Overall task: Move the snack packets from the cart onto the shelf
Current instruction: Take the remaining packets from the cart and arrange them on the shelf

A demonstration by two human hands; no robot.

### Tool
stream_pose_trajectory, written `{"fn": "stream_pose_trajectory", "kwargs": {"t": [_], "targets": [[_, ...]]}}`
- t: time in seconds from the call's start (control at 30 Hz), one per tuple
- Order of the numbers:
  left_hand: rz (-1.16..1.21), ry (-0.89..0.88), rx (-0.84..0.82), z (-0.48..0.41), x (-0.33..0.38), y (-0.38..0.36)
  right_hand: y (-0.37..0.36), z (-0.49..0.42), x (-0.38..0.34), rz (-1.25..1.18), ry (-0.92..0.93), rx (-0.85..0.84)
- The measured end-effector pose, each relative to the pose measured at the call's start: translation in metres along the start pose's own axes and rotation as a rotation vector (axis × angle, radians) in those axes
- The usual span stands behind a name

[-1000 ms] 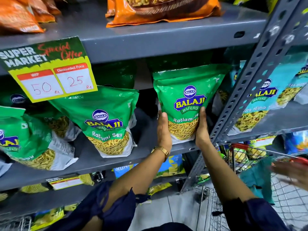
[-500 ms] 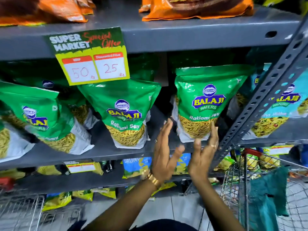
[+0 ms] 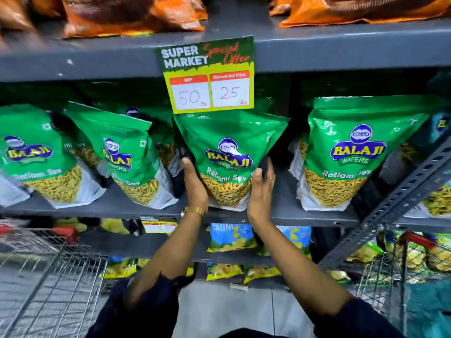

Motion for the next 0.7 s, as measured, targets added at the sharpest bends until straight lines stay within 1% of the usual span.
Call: {"fn": "stream_pose_trajectory", "kwargs": {"t": [0.07,0.13,0.23,0.3,0.4,0.53,0.7], "targets": [[0.019,0.094,-0.077,-0.004,0.005,-0.008,-0.01,-0.002,0.002,0.013,-0.04,-0.027],[0.029,0.111,-0.124,0.004,0.008,-0.018,-0.012,-0.007,0.003,0.011,-0.059,-0.029],[0.046,0.134,-0.177,0.02,-0.005,-0.028,-0.006,-0.021,0.014,-0.024,-0.138,-0.021],[0.046,0.138,-0.173,0.021,-0.016,-0.026,-0.003,-0.031,0.019,-0.095,-0.201,-0.096],[0.029,0.133,-0.104,0.016,-0.034,-0.021,-0.005,-0.035,0.021,-0.2,-0.231,-0.171],[0.026,0.122,-0.079,0.014,-0.036,-0.021,-0.008,-0.032,0.021,-0.261,-0.226,-0.176],[-0.055,0.108,-0.073,0.015,-0.03,-0.019,-0.007,-0.028,0.024,-0.235,-0.247,-0.186]]}}
Point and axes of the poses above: each hand's wrist, its own z-axis away from the middle knuckle, its own y-axis out of the back of the hand, x = y × z, the point moved 6 cm from there along -z, towards the middle knuckle, and after that the axes turned 1 degree about x, right-handed, at the moved point
